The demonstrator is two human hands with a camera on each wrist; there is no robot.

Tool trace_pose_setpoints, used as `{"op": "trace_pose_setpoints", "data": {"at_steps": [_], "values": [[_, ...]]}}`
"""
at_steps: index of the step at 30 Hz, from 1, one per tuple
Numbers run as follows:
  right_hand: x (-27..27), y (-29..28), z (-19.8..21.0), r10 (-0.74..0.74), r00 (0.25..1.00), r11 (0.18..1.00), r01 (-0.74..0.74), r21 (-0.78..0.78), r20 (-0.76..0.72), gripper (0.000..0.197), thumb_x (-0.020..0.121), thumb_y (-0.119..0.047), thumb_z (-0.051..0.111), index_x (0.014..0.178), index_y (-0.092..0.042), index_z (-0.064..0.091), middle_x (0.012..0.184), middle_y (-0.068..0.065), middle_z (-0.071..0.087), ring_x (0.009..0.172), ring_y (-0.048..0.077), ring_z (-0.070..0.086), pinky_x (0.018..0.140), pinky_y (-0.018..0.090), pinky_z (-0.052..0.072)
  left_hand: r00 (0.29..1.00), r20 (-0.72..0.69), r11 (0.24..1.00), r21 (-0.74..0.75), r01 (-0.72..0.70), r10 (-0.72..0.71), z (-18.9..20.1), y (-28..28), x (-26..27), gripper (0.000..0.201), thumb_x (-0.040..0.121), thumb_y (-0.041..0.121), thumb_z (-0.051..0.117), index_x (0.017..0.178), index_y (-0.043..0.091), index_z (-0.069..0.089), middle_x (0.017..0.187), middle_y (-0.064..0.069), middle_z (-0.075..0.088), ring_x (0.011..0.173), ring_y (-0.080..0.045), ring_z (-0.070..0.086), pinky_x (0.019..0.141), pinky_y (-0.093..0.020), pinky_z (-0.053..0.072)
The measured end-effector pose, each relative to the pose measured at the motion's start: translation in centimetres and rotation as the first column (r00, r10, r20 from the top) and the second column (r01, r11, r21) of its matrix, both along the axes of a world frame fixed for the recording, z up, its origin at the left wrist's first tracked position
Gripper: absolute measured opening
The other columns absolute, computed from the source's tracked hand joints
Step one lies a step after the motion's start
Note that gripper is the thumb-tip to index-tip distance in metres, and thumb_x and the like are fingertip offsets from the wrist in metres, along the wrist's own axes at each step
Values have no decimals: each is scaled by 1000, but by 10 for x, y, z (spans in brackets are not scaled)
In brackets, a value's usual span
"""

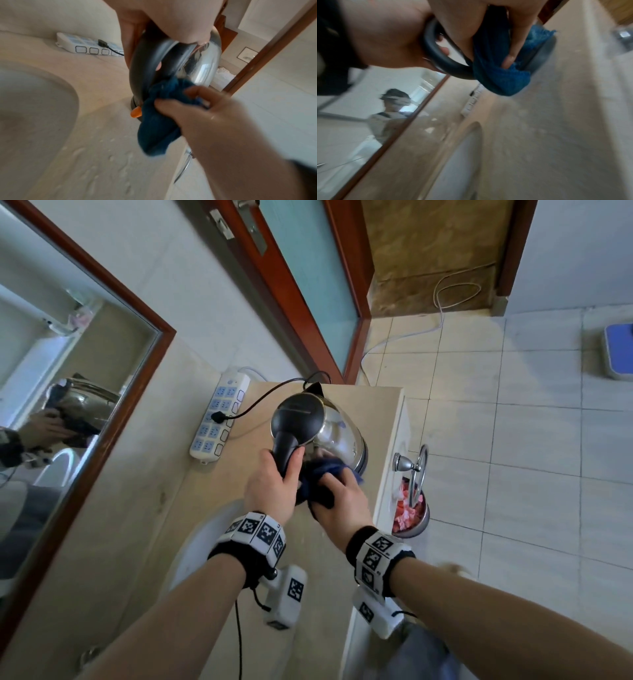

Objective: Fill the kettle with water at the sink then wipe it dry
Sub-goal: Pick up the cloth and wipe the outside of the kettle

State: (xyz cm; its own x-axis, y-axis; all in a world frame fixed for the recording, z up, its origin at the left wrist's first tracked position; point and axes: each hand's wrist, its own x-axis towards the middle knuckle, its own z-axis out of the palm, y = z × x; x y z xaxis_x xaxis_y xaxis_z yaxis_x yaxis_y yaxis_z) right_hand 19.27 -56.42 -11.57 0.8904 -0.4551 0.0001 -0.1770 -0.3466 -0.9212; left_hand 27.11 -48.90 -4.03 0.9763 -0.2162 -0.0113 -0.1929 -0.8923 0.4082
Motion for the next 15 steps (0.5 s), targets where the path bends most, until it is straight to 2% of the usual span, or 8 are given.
{"op": "trace_pose_setpoints", "data": {"at_steps": [2, 4, 6, 8, 11, 13, 15], "values": [[4, 11, 10, 10, 989, 999, -3, -49, 148, 22, 75, -11, 69, 96, -10, 66, 97, 9, 54, 79, 27, 56, 65, 24, 44, 1000, -6, 1000, 19, 3, -3, 1, 1, 2, 52, 89, 61, 47, 98, 9, 50, 81, -10, 65, 77, -34, 65, 69, -43, 55], [6, 11, 5, 47, 984, 995, -31, -98, 171, 23, 73, -9, 70, 95, -10, 67, 95, 9, 55, 77, 26, 57, 63, 23, 44, 1000, -8, 1000, 23, 5, -5, 2, 1, 1, 52, 89, 61, 47, 100, 10, 49, 84, -11, 66, 78, -34, 65, 69, -44, 55], [4, 5, -11, 95, 986, 982, -69, -178, 139, 24, 72, -10, 72, 95, -10, 67, 95, 10, 59, 79, 29, 61, 65, 30, 53, 1000, -2, 1000, 23, 16, -16, 4, -1, -1, 51, 90, 60, 47, 98, 10, 49, 82, -9, 66, 75, -32, 65, 67, -43, 55], [1, -2, -22, 146, 985, 969, -125, -213, 90, 23, 72, -13, 72, 94, -12, 65, 94, 8, 61, 78, 31, 63, 63, 35, 56, 1000, 5, 1000, 17, 15, -15, 5, 0, -2, 50, 89, 61, 48, 96, 11, 49, 78, -7, 66, 71, -30, 66, 64, -40, 54], [-3, -11, -32, 224, 974, 946, -221, -236, -12, 24, 74, -16, 69, 97, -14, 64, 97, 7, 61, 81, 32, 64, 64, 34, 54, 1000, 0, 1000, 14, 22, -22, 4, 2, -2, 55, 84, 68, 46, 94, 14, 48, 77, -5, 67, 69, -29, 68, 64, -41, 56], [-3, -19, -37, 203, 973, 954, -223, -201, -112, 27, 76, -18, 67, 102, -15, 66, 100, 8, 58, 86, 33, 63, 69, 36, 54, 999, -20, 999, 10, 41, -41, 4, 4, -2, 57, 80, 72, 43, 93, 16, 47, 76, -4, 67, 68, -27, 70, 64, -44, 58], [-6, -24, -33, 162, 973, 978, -180, -105, -164, 29, 77, -20, 67, 106, -16, 67, 103, 6, 57, 91, 31, 61, 76, 36, 53, 997, -41, 998, -4, 62, -62, 6, 4, -3, 54, 83, 69, 43, 94, 17, 46, 76, -4, 67, 67, -24, 69, 64, -45, 58]]}}
